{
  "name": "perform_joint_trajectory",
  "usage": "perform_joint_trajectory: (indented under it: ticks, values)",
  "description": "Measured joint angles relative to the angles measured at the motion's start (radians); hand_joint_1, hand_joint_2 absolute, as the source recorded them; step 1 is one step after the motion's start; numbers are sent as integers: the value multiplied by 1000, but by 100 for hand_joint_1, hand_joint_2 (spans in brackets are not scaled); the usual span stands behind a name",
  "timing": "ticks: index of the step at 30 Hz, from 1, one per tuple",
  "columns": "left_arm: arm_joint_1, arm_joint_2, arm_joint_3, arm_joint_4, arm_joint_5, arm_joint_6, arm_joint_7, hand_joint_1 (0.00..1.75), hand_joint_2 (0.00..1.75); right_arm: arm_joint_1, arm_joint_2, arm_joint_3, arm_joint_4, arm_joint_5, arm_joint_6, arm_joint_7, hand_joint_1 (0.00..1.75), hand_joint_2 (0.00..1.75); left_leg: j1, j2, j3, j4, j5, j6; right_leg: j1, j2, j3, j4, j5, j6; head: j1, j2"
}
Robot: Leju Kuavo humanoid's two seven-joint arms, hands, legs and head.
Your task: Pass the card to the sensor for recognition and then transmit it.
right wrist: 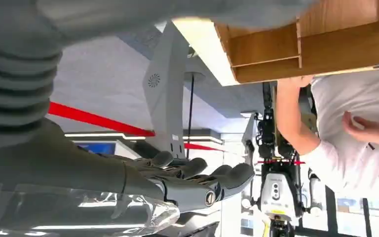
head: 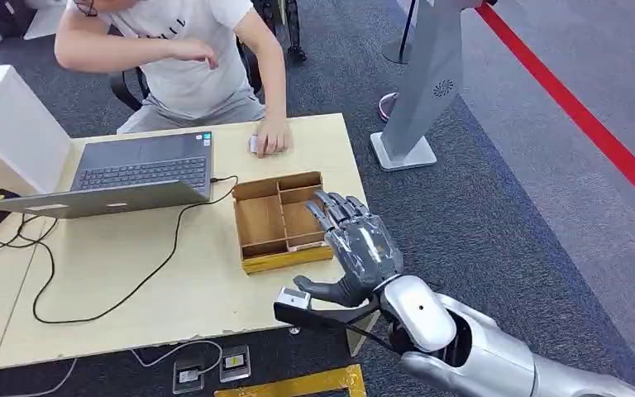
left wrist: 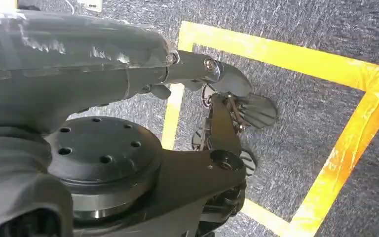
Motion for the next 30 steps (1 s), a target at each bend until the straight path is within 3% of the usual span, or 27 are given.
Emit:
perform_joint_trajectory:
  ticks: [23,27,30]
  values:
    - [0,1,0,0,-26,9,10,0,0,44,45,-33,34,56,53,-7,0,175,0,0,0,0,0,0,0,0,0,0,0,0,0,0]
    - [0,1,-2,0,-32,9,10,0,0,44,51,-35,45,81,98,47,0,175,0,0,0,0,0,0,0,0,0,0,0,0,0,0]
    - [0,1,-6,0,-31,9,10,0,0,49,64,-56,57,63,92,87,0,175,0,0,0,0,0,0,0,0,0,0,0,0,0,0]
